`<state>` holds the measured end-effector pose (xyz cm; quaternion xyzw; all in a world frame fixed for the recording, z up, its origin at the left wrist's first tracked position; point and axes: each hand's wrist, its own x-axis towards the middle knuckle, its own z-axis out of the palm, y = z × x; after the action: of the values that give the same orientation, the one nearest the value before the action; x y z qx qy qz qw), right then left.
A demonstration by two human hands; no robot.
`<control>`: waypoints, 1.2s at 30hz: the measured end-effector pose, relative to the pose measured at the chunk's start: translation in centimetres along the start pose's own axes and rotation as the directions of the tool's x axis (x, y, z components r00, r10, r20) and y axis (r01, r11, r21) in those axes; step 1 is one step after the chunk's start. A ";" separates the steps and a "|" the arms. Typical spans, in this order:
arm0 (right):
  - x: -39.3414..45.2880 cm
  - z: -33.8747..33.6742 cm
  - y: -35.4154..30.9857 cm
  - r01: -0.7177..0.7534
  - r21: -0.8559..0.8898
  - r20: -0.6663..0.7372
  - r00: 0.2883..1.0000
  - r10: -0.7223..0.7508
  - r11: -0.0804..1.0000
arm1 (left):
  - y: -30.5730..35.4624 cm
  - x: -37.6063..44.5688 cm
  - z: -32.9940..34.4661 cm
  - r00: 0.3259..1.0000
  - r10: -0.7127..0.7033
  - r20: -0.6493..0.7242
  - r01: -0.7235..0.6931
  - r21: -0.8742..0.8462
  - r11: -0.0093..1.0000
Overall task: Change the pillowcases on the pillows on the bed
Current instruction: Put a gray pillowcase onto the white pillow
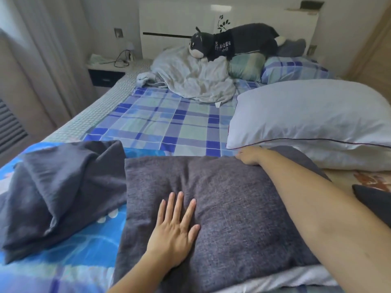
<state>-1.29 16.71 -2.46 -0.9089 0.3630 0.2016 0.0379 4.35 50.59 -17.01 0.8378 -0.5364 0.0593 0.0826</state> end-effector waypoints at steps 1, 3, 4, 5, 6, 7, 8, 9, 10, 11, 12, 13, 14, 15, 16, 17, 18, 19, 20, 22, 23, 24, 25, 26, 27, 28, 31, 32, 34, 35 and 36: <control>0.5 1.2 0.1 -0.001 -0.108 0.040 0.999 0.006 0.994 | 0.0 0.1 0.2 1.000 -0.003 0.010 0.003 -0.001 1.000; 0.9 4.1 0.4 -0.009 -0.150 -0.045 0.999 0.002 0.989 | -0.1 0.2 0.7 1.000 -0.004 -0.010 0.004 0.011 1.000; 0.9 5.1 0.4 -0.023 -0.127 -0.171 0.985 0.001 0.992 | -0.1 0.4 0.9 1.000 -0.004 -0.018 0.004 0.018 1.000; 0.7 5.4 0.4 -0.012 -0.094 -0.313 0.950 -0.018 0.996 | -0.1 0.5 0.9 1.000 -0.007 -0.015 0.007 0.020 1.000; -0.1 5.0 0.2 0.010 -0.060 -0.454 0.890 -0.036 0.998 | -0.2 0.7 1.0 1.000 -0.003 -0.019 0.004 0.024 1.000; -1.0 4.4 0.2 0.051 -0.050 -0.592 0.803 -0.070 0.997 | -0.1 0.7 0.9 1.000 -0.004 -0.008 0.004 0.024 1.000; -2.4 3.4 0.4 0.103 -0.048 -0.725 0.680 -0.106 0.993 | 0.0 0.8 0.8 1.000 -0.005 0.004 0.005 0.023 1.000; -4.0 2.2 0.4 0.159 -0.059 -0.832 0.537 -0.137 0.985 | -0.1 0.7 0.5 1.000 -0.016 0.022 0.016 0.019 1.000; -6.1 1.1 0.5 0.213 -0.088 -0.911 0.377 -0.165 0.973 | -0.1 0.9 0.2 0.999 -0.022 0.024 0.022 0.016 1.000; -8.7 0.4 0.6 0.256 -0.150 -0.945 0.246 -0.214 0.955 | -0.1 1.0 -0.4 0.999 -0.030 0.021 0.030 0.015 0.999; -11.3 0.1 0.5 0.276 -0.240 -0.945 0.154 -0.289 0.931 | -0.2 1.2 -0.9 0.999 -0.044 0.013 0.044 0.008 0.999; -14.0 0.3 0.3 0.288 -0.342 -0.916 0.112 -0.386 0.895 | -0.2 1.4 -1.7 0.998 -0.065 0.019 0.065 -0.009 0.998; -16.5 1.3 0.3 0.302 -0.427 -0.871 0.115 -0.477 0.852 | -0.1 1.6 -2.5 0.997 -0.081 0.012 0.082 -0.024 0.996; -18.8 2.8 0.4 0.318 -0.478 -0.827 0.150 -0.541 0.819 | 0.1 1.5 -3.4 0.995 -0.100 0.004 0.100 -0.046 0.994; -20.6 4.7 0.7 0.329 -0.504 -0.789 0.203 -0.580 0.799 | 0.3 1.1 -4.1 0.993 -0.118 -0.015 0.117 -0.081 0.990; -22.0 6.7 1.1 0.326 -0.500 -0.762 0.275 -0.587 0.802 | 0.6 0.4 -4.9 0.989 -0.142 -0.041 0.134 -0.144 0.980; -22.8 8.7 1.7 0.307 -0.475 -0.742 0.364 -0.563 0.824 | 1.1 -0.5 -5.5 0.982 -0.165 -0.087 0.141 -0.234 0.962; -23.2 10.9 2.3 0.277 -0.426 -0.730 0.457 -0.508 0.861 | 1.7 -1.6 -6.1 0.968 -0.211 -0.139 0.152 -0.347 0.925; -23.4 12.9 3.0 0.240 -0.356 -0.733 0.528 -0.429 0.903 | 2.3 -2.6 -6.8 0.944 -0.282 -0.173 0.168 -0.482 0.860; -23.3 15.8 4.0 0.180 -0.192 -0.767 0.586 -0.262 0.965 | 3.5 -4.2 -8.5 0.875 -0.444 -0.192 0.208 -0.679 0.704; -23.1 16.4 4.3 0.161 -0.106 -0.793 0.582 -0.181 0.981 | 3.8 -4.5 -9.3 0.842 -0.492 -0.223 0.207 -0.708 0.675; -22.9 16.8 4.3 0.155 -0.014 -0.816 0.570 -0.101 0.988 | 3.6 -4.4 -10.1 0.819 -0.500 -0.282 0.190 -0.688 0.700; -22.7 16.9 4.0 0.154 0.068 -0.838 0.545 -0.027 0.986 | 3.0 -4.1 -10.6 0.806 -0.482 -0.343 0.192 -0.619 0.762; -22.5 16.9 3.4 0.153 0.138 -0.855 0.518 0.040 0.979 | 2.0 -3.7 -10.9 0.805 -0.452 -0.384 0.213 -0.525 0.824; -22.5 16.9 2.6 0.146 0.195 -0.863 0.495 0.100 0.970 | 0.7 -3.3 -10.8 0.812 -0.428 -0.397 0.251 -0.423 0.870; -22.7 17.0 1.9 0.135 0.240 -0.868 0.473 0.150 0.961 | -0.6 -3.0 -10.7 0.836 -0.399 -0.377 0.283 -0.326 0.902; -23.4 18.0 1.2 0.055 0.351 -0.867 0.397 0.302 0.935 | -2.9 -3.0 -9.4 0.931 -0.347 -0.117 0.342 -0.059 0.938; -23.6 18.2 1.9 0.003 0.401 -0.854 0.363 0.373 0.916 | -3.0 -3.3 -9.0 0.937 -0.346 -0.042 0.345 -0.026 0.938; -24.1 18.4 4.6 -0.067 0.533 -0.787 0.327 0.523 0.844 | -2.5 -3.7 -8.4 0.929 -0.371 0.005 0.371 -0.020 0.928; -24.5 18.2 6.1 -0.062 0.596 -0.739 0.347 0.577 0.800 | -1.6 -3.8 -8.6 0.918 -0.397 0.012 0.397 -0.021 0.917; -25.0 17.7 7.4 -0.023 0.636 -0.702 0.396 0.591 0.771 | -0.3 -3.8 -9.0 0.912 -0.410 0.011 0.410 -0.048 0.911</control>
<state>-28.63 31.20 -8.30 -0.7389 0.5384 -0.4012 0.0556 2.92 55.94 -8.98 0.9294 -0.3500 0.0273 0.1136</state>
